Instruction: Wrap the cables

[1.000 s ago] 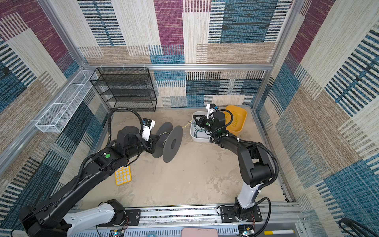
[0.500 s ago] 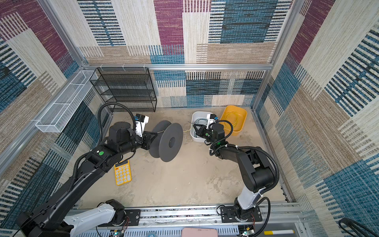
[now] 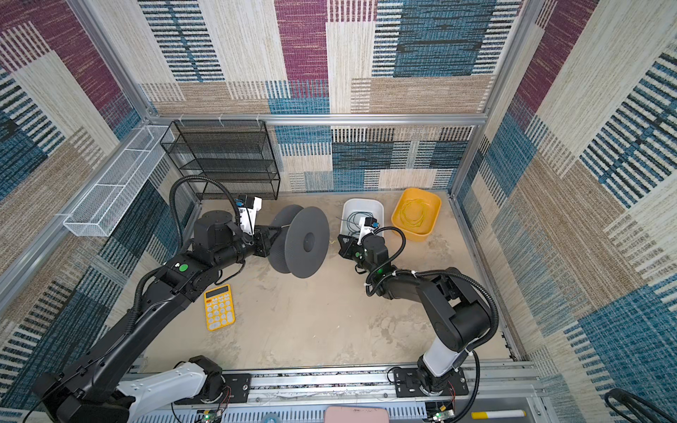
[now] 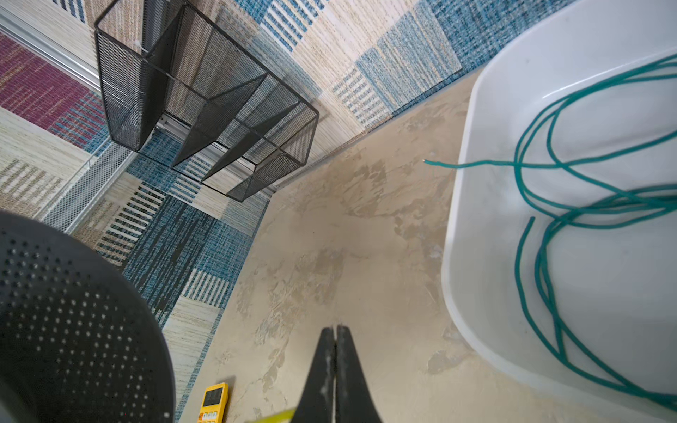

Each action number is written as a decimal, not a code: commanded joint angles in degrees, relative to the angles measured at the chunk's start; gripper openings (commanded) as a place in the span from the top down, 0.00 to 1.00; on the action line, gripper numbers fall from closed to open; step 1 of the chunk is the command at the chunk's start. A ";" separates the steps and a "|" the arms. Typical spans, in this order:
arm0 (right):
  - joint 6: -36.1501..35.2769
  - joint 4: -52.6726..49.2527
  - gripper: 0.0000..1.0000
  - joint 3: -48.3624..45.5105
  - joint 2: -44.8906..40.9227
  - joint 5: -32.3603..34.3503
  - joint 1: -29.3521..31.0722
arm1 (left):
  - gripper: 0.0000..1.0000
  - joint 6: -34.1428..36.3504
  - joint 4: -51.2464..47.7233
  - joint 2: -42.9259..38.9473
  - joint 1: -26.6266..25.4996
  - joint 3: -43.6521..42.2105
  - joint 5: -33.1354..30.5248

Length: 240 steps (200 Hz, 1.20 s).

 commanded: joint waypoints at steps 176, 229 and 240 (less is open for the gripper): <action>2.68 9.23 1.00 -3.97 -2.14 15.25 14.77 | 1.00 -17.12 20.49 9.26 -3.01 -1.80 -20.96; 3.47 10.01 1.00 -4.01 -2.09 16.99 15.88 | 1.00 -20.18 21.16 12.46 -6.36 -1.52 -29.09; 4.55 10.87 1.00 -4.15 -1.80 16.77 16.04 | 1.00 -21.32 22.23 12.99 -6.65 -1.99 -29.54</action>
